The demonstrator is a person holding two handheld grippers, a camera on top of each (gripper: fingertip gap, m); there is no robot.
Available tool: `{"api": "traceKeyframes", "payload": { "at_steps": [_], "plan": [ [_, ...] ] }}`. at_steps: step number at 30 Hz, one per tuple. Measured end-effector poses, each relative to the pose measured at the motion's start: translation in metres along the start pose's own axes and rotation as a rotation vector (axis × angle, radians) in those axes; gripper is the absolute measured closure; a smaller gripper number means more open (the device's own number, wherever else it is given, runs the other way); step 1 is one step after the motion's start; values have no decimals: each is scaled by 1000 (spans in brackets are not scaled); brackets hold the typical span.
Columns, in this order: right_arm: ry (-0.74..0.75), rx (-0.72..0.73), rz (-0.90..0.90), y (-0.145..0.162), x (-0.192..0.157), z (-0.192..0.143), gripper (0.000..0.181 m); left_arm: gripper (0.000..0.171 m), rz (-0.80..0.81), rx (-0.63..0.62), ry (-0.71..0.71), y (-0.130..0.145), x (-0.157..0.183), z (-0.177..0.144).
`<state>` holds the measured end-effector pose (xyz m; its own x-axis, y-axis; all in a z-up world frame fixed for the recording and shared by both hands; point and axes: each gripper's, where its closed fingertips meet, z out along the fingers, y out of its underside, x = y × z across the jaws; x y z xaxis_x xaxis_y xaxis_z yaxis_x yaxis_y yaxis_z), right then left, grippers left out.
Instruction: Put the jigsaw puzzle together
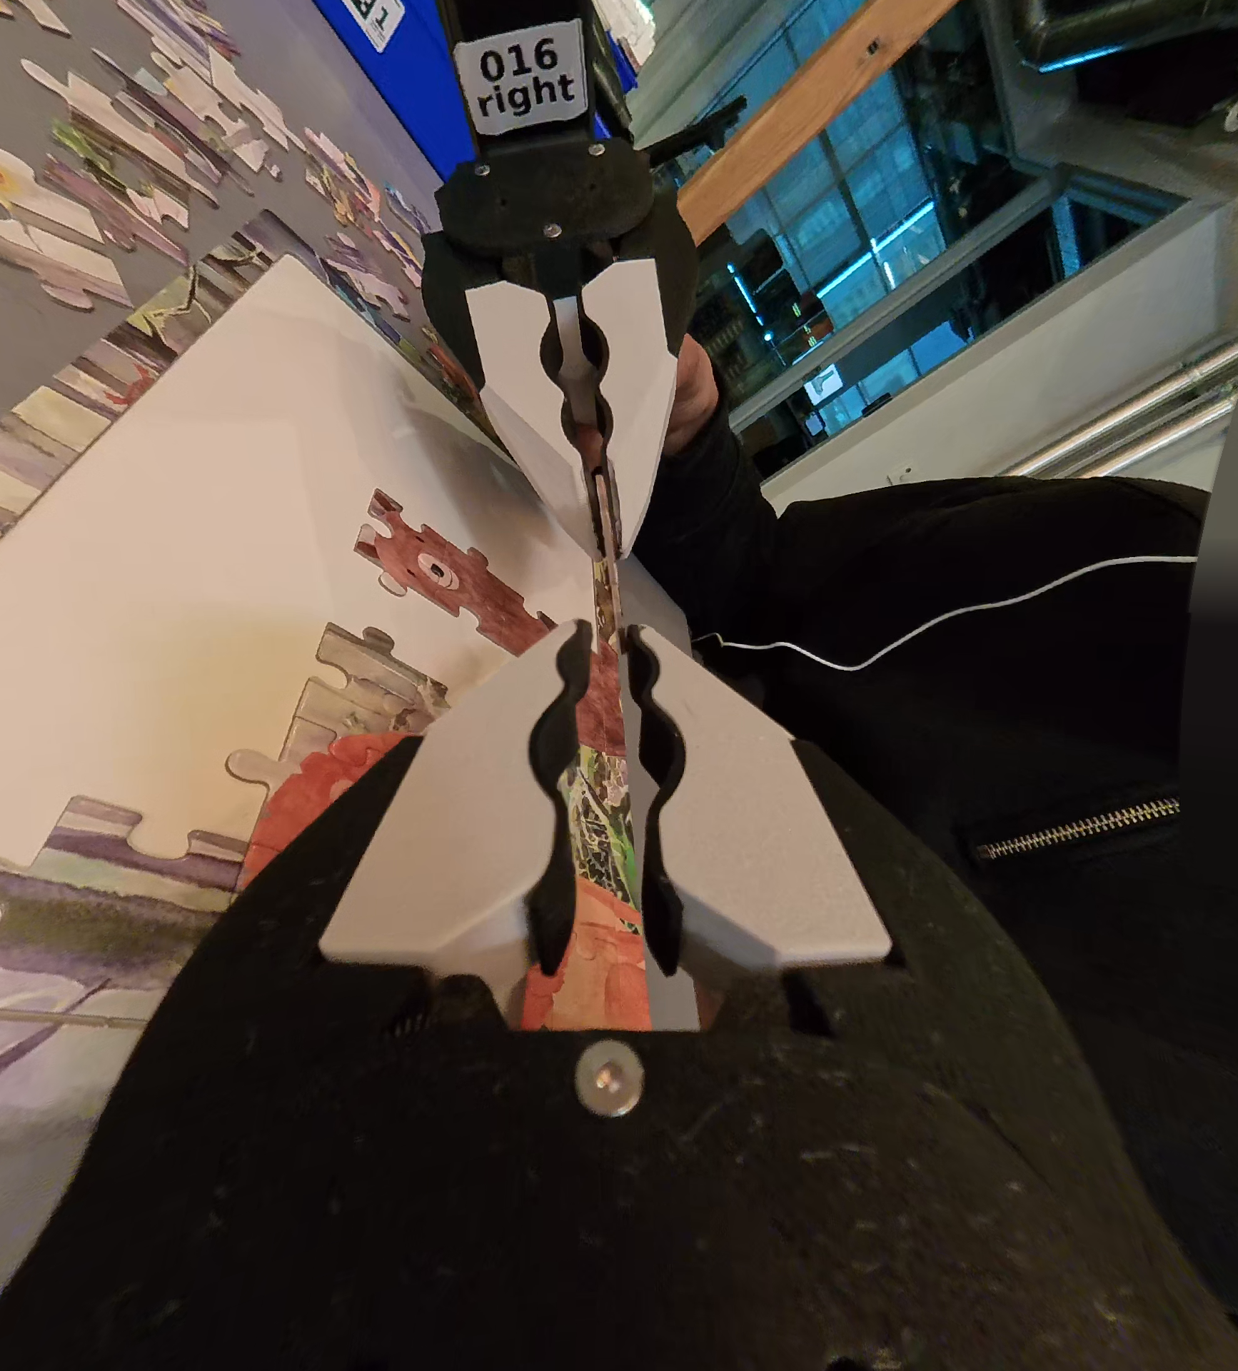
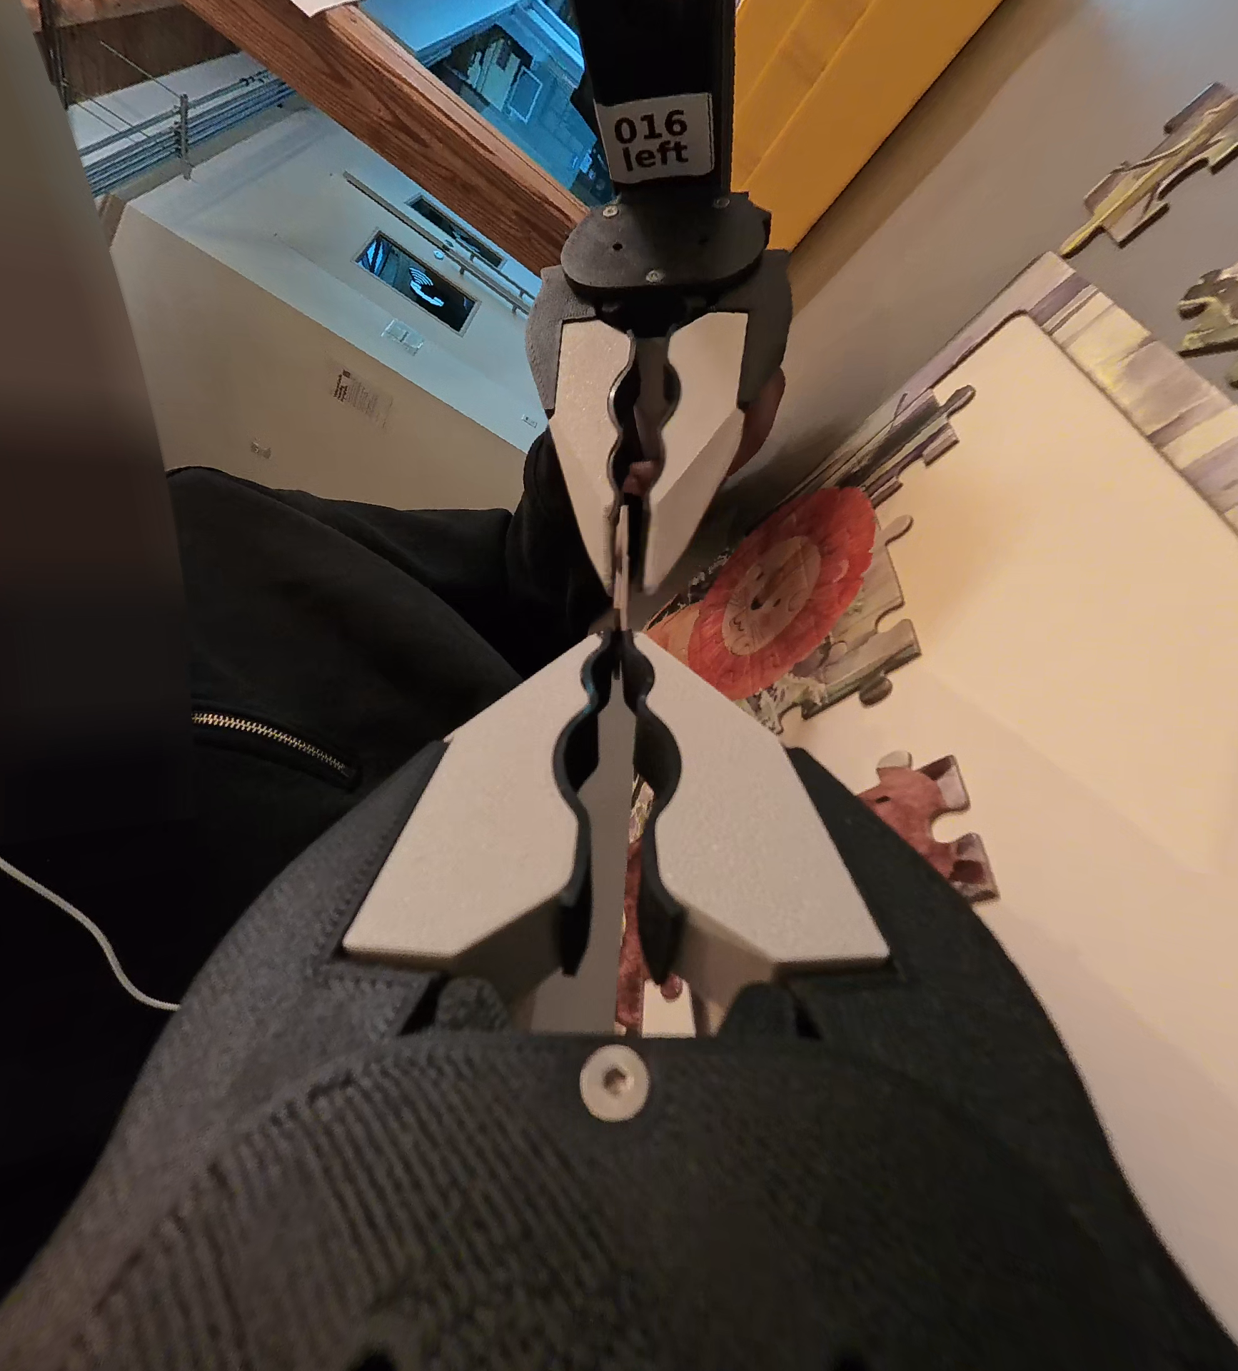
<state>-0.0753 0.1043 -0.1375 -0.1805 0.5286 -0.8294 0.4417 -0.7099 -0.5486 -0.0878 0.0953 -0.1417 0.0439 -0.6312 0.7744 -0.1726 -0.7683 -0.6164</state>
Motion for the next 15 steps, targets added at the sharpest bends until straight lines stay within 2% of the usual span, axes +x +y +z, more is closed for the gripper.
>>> {"api": "traceKeyframes", "payload": {
  "at_steps": [2,15],
  "plan": [
    [-8,3,5,0,0,0,181,171,4,4,10,-1,2,-1],
    [-8,-63,20,11,1,7,181,171,2,52,-10,-8,-2,-9]
  ]
}}
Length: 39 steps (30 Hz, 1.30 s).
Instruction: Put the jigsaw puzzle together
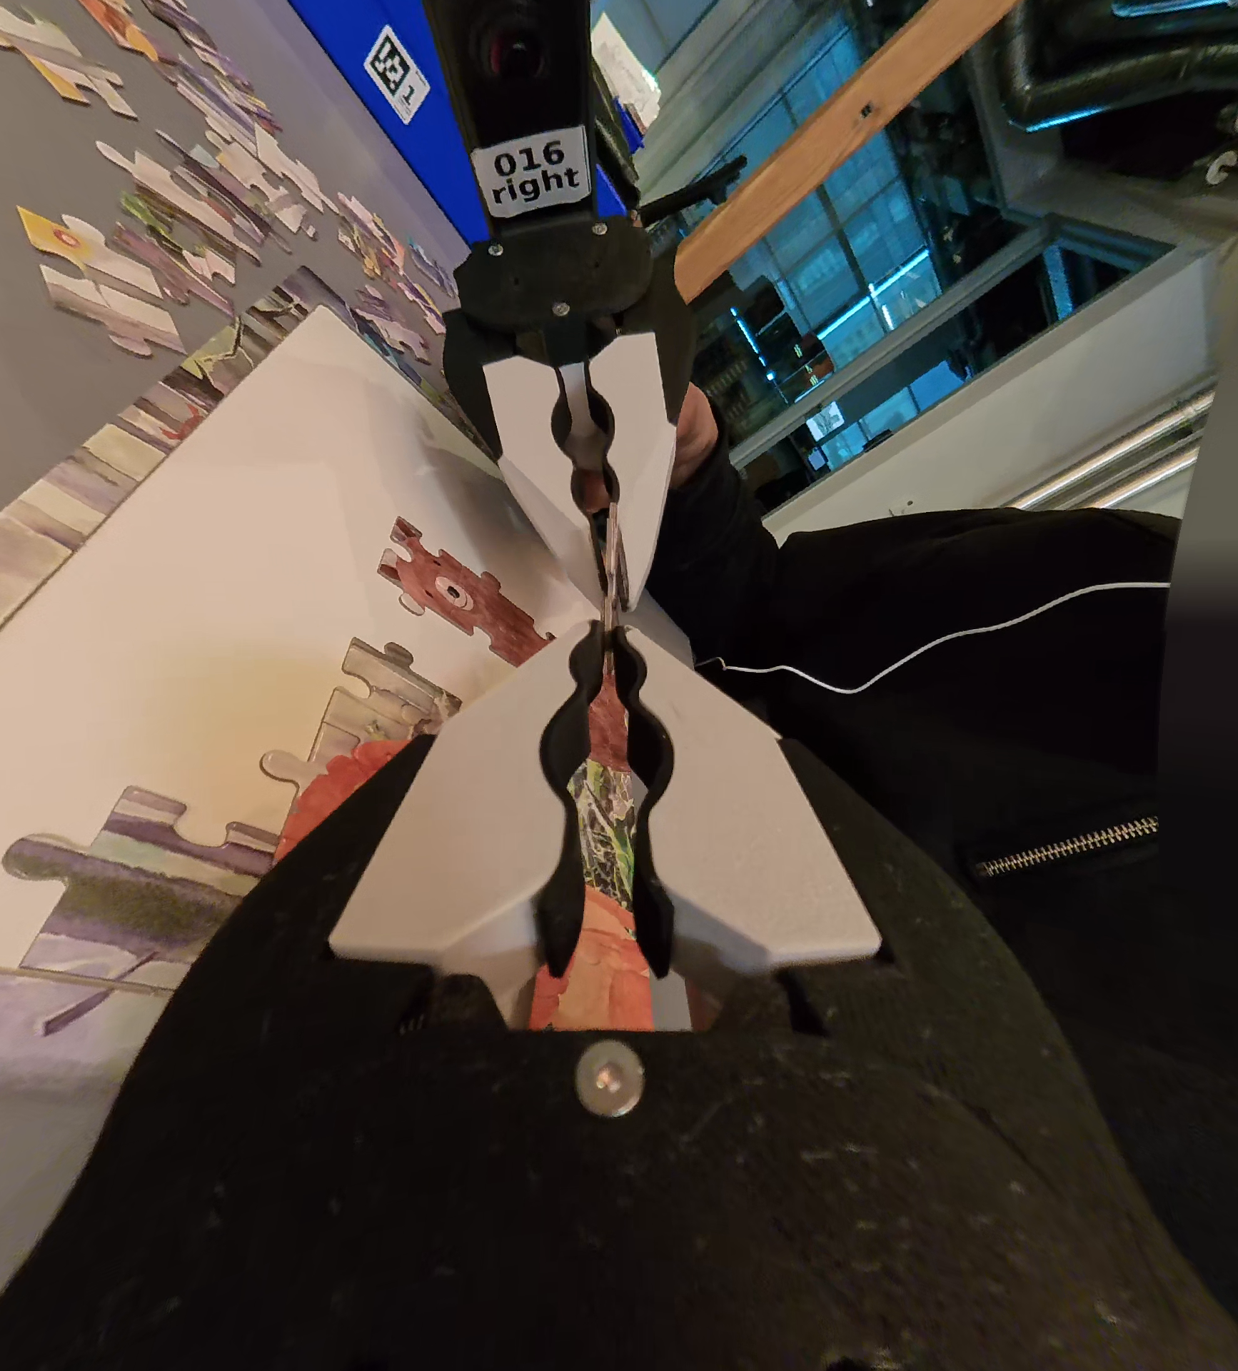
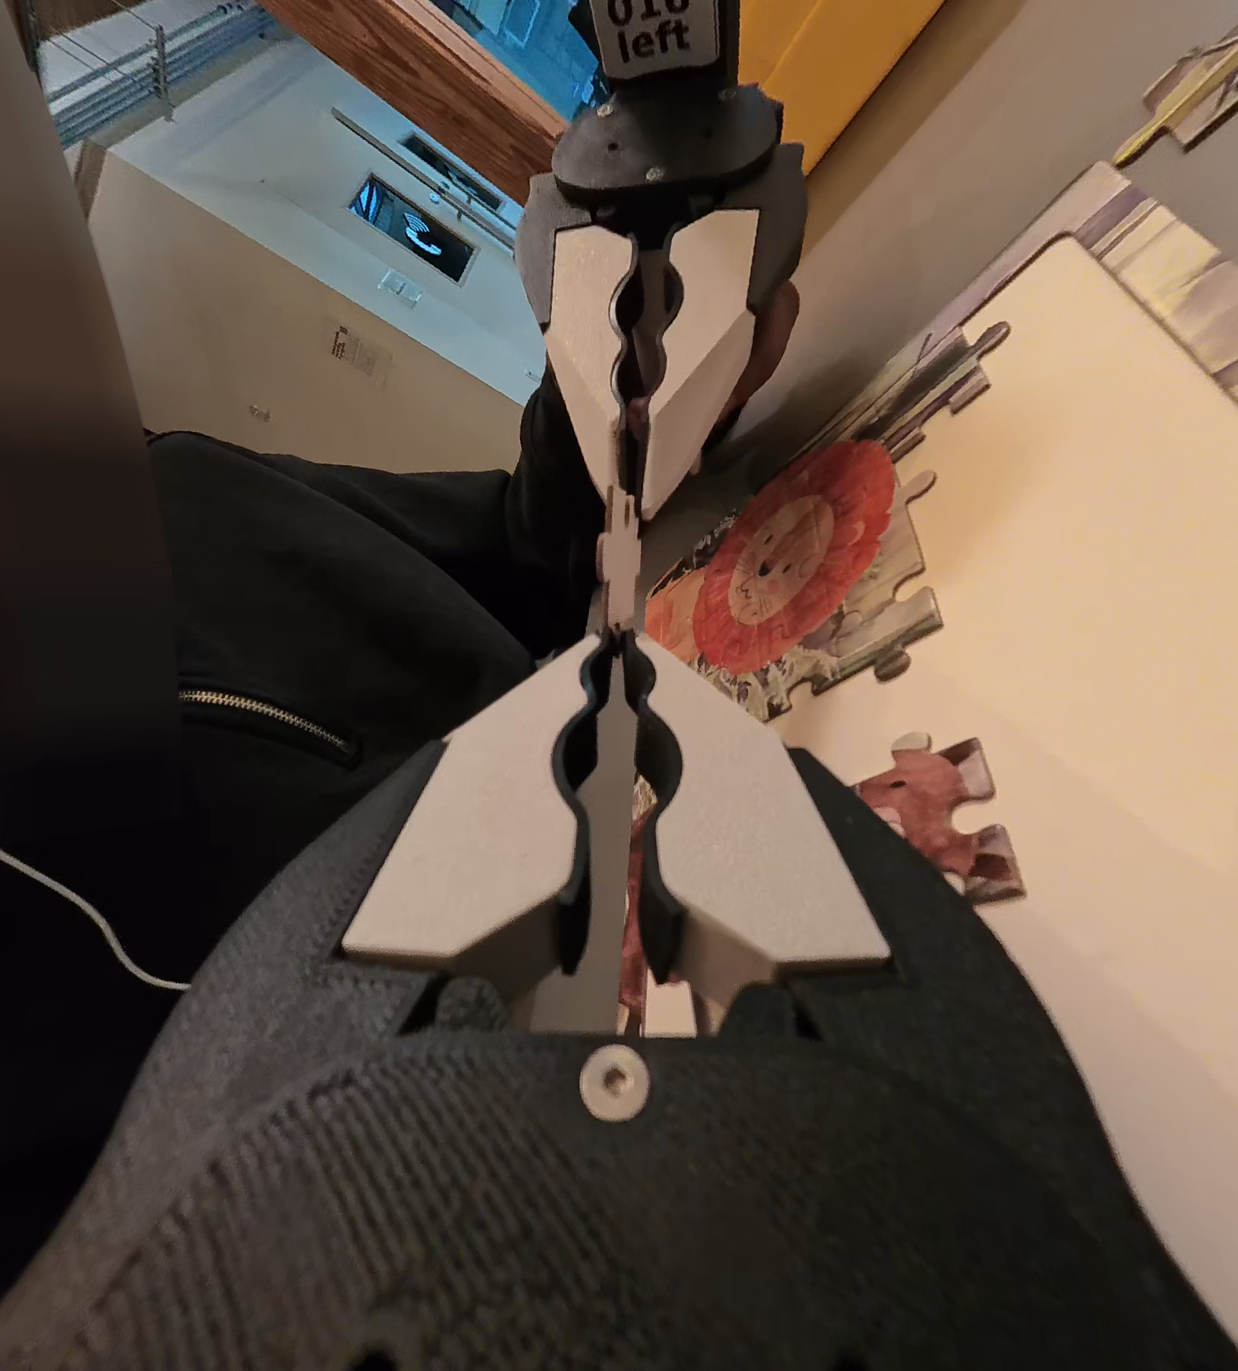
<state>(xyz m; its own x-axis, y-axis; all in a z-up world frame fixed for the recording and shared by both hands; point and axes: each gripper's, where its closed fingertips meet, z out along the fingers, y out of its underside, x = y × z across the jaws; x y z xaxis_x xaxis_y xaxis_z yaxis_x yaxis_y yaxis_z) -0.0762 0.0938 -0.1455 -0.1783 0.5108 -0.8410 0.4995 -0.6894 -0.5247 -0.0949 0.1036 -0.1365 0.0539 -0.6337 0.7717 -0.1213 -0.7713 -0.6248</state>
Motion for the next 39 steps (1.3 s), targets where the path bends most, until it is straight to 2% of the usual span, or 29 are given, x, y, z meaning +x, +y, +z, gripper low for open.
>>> {"api": "traceKeyframes", "payload": {
  "at_steps": [7,11,21,30,39],
  "plan": [
    [18,-65,0,11,3,5,180,171,-2,5,0,-1,0,-1],
    [-16,-69,26,10,-2,2,170,171,-5,1,-4,0,-1,-1],
    [-26,6,18,-4,-5,-13,171,171,-8,8,-8,-1,-2,-2],
    [87,95,-81,-22,2,-27,171,171,-17,20,-15,-2,-4,-4],
    [73,82,-124,-21,-3,-16,168,171,-32,-36,-22,7,-6,2]
  ]
}}
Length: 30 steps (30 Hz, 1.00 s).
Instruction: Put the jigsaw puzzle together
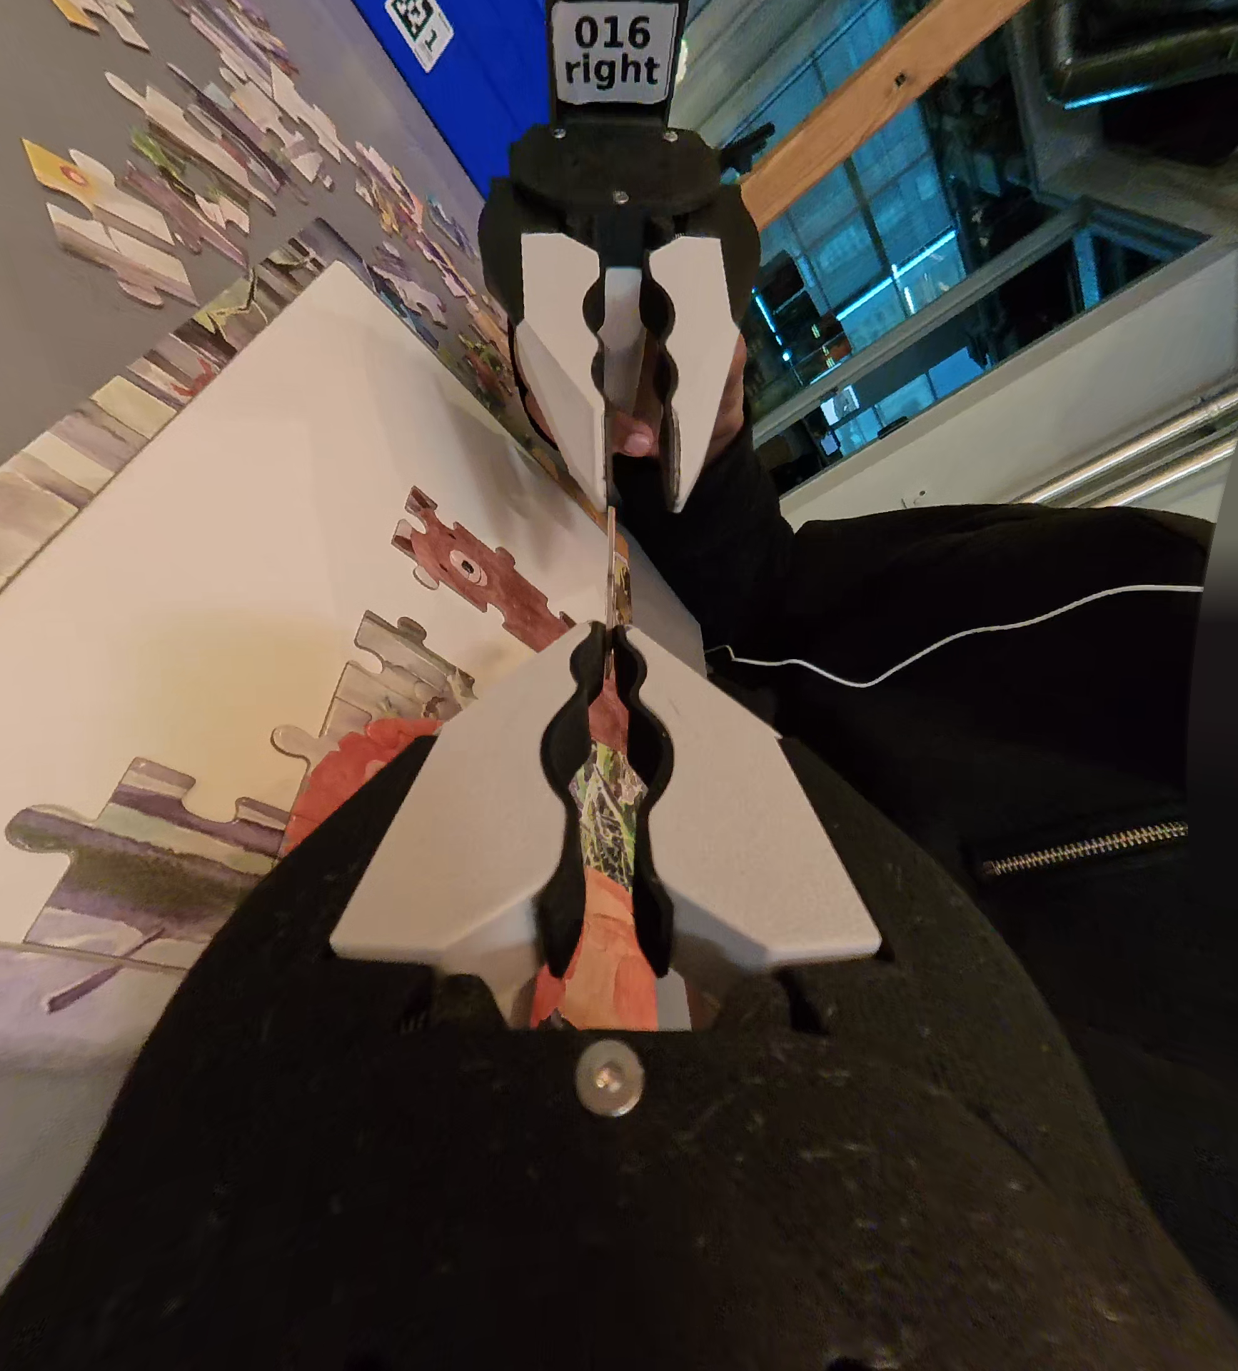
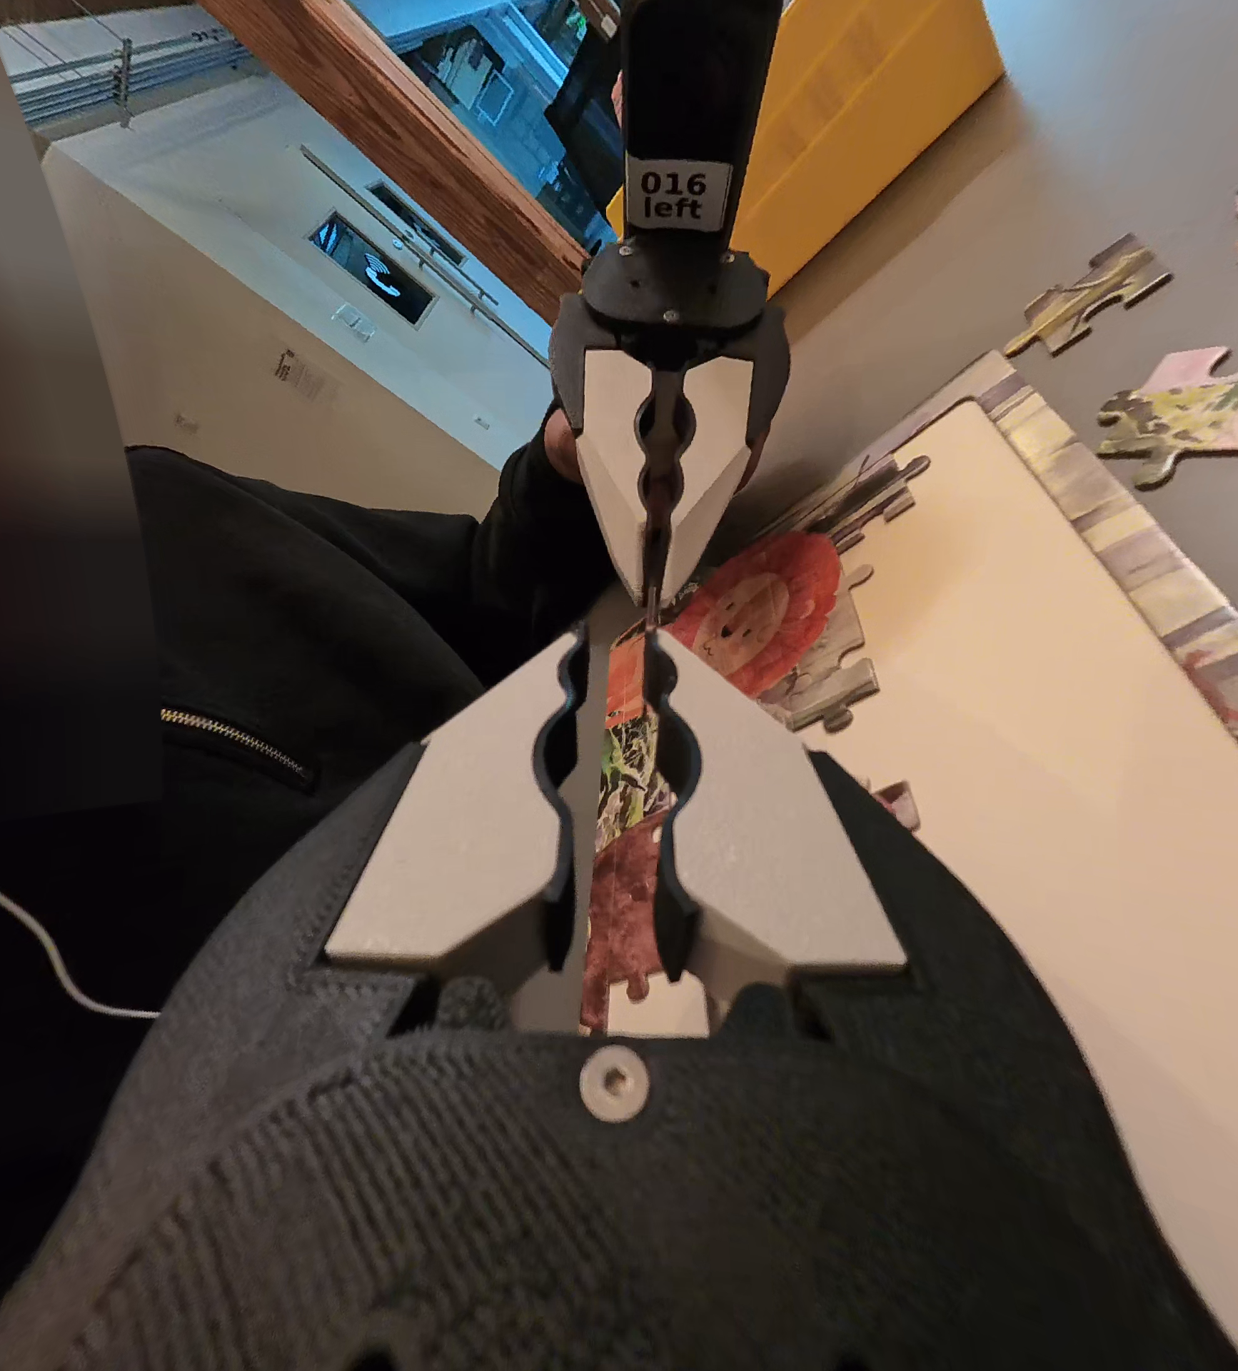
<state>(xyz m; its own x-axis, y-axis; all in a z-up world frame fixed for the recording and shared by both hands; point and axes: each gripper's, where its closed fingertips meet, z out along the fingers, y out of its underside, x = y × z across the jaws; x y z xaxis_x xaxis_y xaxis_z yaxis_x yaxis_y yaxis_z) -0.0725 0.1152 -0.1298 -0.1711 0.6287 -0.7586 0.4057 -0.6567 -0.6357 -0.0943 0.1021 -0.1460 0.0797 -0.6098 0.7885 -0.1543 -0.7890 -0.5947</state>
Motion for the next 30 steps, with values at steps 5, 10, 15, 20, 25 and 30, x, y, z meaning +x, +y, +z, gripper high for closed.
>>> {"api": "traceKeyframes", "payload": {
  "at_steps": [5,10,15,20,25,30],
  "plan": [
    [-13,-9,13,2,0,2,168,171,-20,-38,6,7,-1,2],
    [-8,-8,1,1,-1,2,167,171,-22,-56,7,10,-1,5],
    [-13,-14,10,3,-1,2,167,171,-30,-62,5,11,-2,5],
    [-13,-73,20,13,1,10,170,171,-30,-84,4,14,-2,8],
    [1,-112,26,19,3,10,175,171,-30,-85,3,15,-2,8],
    [19,-149,36,26,7,11,180,171,-30,-89,-1,15,-3,8]
  ]
}}
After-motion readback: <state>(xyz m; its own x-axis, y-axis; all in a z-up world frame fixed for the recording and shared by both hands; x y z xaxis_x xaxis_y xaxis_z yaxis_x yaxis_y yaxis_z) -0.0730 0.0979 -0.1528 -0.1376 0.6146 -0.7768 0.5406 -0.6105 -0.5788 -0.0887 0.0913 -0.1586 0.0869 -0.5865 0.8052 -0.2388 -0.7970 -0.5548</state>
